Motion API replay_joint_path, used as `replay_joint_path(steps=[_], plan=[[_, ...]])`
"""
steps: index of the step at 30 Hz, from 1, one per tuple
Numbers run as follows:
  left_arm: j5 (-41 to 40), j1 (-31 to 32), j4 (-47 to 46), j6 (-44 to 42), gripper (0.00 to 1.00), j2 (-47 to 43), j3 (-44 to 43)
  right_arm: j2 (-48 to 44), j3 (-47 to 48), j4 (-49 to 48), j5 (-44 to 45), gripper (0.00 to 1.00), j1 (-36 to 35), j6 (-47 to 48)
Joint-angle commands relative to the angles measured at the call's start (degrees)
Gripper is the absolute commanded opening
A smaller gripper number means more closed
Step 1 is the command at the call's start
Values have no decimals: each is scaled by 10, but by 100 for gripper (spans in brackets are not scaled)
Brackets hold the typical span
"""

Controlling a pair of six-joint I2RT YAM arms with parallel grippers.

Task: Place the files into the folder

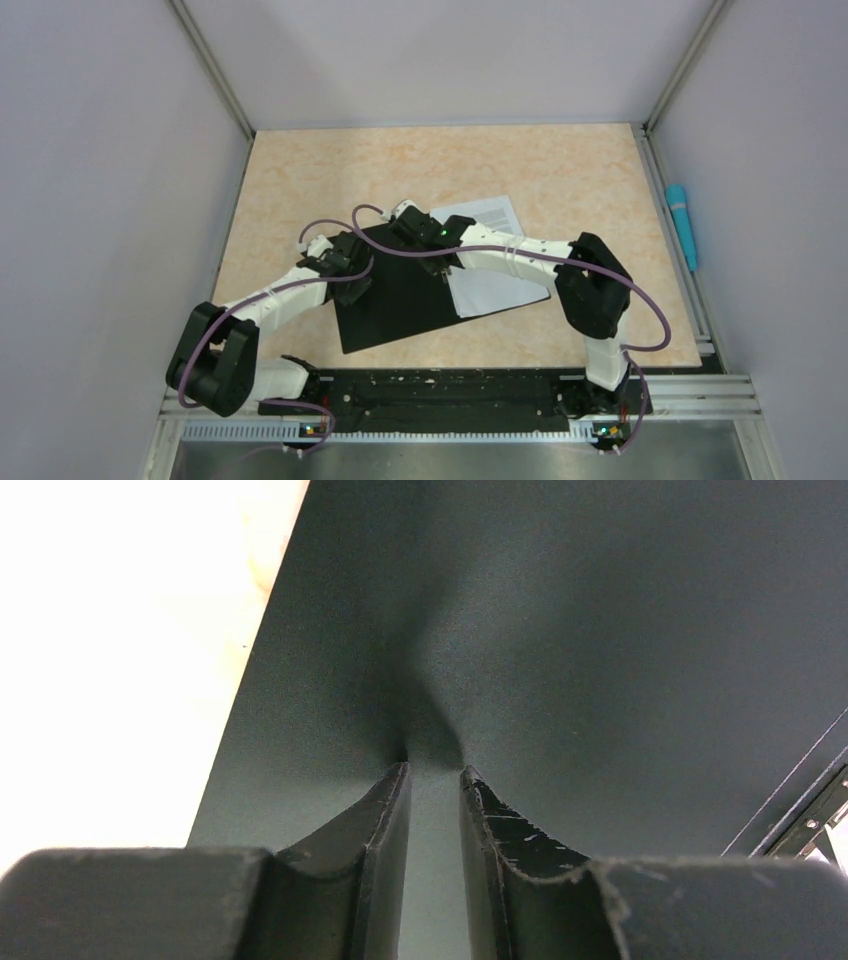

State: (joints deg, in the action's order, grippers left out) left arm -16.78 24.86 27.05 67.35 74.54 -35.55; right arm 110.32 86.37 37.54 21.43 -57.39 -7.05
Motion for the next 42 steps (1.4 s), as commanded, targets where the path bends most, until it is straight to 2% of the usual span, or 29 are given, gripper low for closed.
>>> replay_joint_path(steps=[1,8,17,24,30,36,42], plan=[[8,-6,13,-7,30,16,20,10,17,-1,-3,6,-8,2],[10,-11,11,-7,30,17,23,-2,-26,1,0,0,-3,-16],[14,-17,8,-10,30,24,25,-25,-84,-13,-18,0,7,-42],[19,-19,3,-13,30,28,24,-20,-91,-24,-33,0,19,-49],[18,-20,2,-18,30,30,23,-49,-76,-37,-52,0,26,-53],[22,-21,-3,-19,30,32,24,-63,-7,-23,-59,12,26,-35],[24,-23,-5,-20,30,33,24,-22,65,13,-20,15,25,-12]])
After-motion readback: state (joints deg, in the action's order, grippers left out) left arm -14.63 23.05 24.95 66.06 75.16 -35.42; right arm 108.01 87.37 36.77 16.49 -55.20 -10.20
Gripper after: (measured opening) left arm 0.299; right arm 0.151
